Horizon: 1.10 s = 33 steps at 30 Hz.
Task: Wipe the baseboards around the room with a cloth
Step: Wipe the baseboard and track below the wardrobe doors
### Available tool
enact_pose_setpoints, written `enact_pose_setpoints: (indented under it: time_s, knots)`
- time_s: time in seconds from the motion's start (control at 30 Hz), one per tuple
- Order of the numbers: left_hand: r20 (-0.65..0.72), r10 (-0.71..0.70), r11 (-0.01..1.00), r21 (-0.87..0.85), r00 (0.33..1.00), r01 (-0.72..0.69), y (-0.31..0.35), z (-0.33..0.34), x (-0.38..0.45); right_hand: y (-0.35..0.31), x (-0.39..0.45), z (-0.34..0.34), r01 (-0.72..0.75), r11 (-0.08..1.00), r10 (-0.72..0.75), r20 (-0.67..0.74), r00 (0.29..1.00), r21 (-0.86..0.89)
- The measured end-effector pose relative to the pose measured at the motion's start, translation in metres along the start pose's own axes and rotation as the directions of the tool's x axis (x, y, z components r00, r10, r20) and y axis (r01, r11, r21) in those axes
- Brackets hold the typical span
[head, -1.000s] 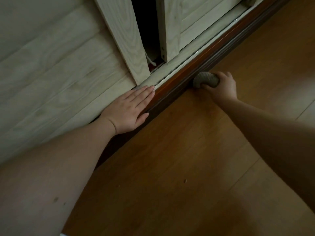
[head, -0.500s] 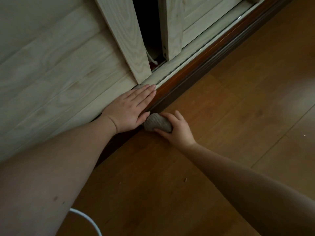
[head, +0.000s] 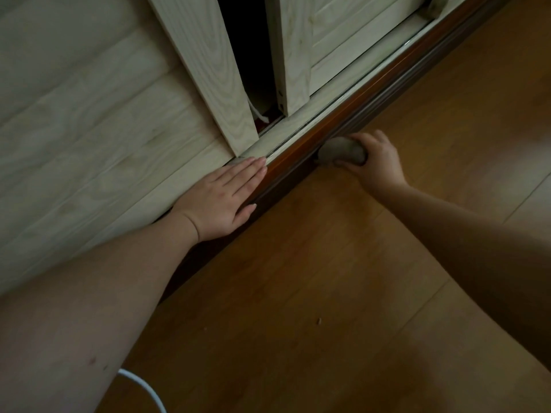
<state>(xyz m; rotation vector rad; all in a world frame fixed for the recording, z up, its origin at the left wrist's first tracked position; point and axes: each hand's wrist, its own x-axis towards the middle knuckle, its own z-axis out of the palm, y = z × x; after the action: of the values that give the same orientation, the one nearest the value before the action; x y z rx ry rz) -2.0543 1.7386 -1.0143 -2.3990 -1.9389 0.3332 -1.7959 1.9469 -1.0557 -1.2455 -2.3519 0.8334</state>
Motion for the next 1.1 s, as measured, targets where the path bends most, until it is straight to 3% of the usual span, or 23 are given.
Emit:
enact_pose_setpoints:
  time_s: [0.13,0.2,0.3,0.4,0.53,0.8,0.93,1.0,1.1]
  knots:
    - [0.0,0.0,1.0,0.01,1.0,0.0,0.0,0.0,0.0,0.014,0.023,-0.023,-0.281,0.957,0.29,-0.183,0.939,0.073]
    - [0.006,-0.005,1.0,0.013,1.0,0.005,0.0,-0.001,0.0,0.011,0.02,-0.024,-0.3,0.949,0.314,-0.208,0.926,0.098]
    - [0.008,-0.003,1.0,0.011,1.0,0.003,0.0,-0.001,0.001,-0.006,-0.005,-0.007,-0.186,0.971,0.208,-0.143,0.968,0.153]
    - [0.009,-0.006,1.0,0.005,1.0,0.006,0.0,0.0,0.0,-0.032,-0.041,0.021,-0.002,0.981,0.004,-0.012,1.0,0.192]
    - [0.011,-0.008,1.0,-0.008,1.0,0.008,0.001,-0.001,0.0,-0.064,-0.065,0.056,0.238,0.953,-0.256,0.08,0.963,0.186]
    - [0.009,0.001,0.999,-0.033,1.0,0.0,0.0,0.0,0.0,-0.042,-0.023,0.022,0.197,0.976,-0.208,0.131,0.969,0.09]
    - [0.013,0.0,1.0,-0.02,1.0,0.001,-0.001,0.001,0.0,-0.007,0.012,-0.011,0.092,0.996,-0.092,0.065,0.994,0.0]
    - [0.019,-0.002,1.0,-0.002,1.0,0.002,-0.001,0.0,0.0,0.019,0.035,-0.034,-0.103,0.995,0.103,-0.08,0.991,0.008]
    - [0.046,-0.01,1.0,0.001,0.999,0.01,0.0,-0.002,0.0,0.058,0.065,-0.079,-0.438,0.883,0.466,-0.195,0.863,0.171]
